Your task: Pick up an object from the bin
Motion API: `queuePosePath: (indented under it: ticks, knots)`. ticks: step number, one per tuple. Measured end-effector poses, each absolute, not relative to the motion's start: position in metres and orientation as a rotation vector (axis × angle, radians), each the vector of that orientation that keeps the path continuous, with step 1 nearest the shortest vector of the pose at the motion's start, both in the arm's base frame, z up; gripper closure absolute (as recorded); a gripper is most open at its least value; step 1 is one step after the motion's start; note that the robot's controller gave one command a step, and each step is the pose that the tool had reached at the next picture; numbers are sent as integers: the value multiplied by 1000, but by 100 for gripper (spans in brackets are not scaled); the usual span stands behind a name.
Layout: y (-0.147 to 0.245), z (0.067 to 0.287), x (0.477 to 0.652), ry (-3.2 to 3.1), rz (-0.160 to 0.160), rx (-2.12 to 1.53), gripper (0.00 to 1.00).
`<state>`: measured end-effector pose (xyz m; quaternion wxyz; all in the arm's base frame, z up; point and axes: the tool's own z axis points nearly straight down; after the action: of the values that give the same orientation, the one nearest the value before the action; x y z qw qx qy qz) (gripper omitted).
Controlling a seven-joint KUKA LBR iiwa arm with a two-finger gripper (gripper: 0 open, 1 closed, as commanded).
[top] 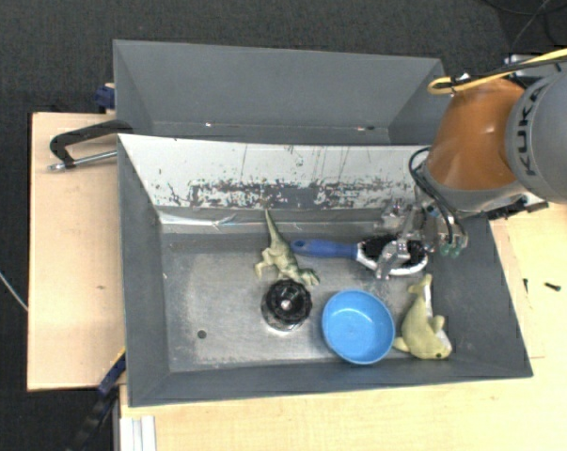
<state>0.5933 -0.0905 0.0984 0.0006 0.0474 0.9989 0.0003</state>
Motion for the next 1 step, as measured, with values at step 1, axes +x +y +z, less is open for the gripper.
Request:
queuePosePath:
  ticks: [1]
  knots:
    - [-78,158,581,3128,1,167,100]
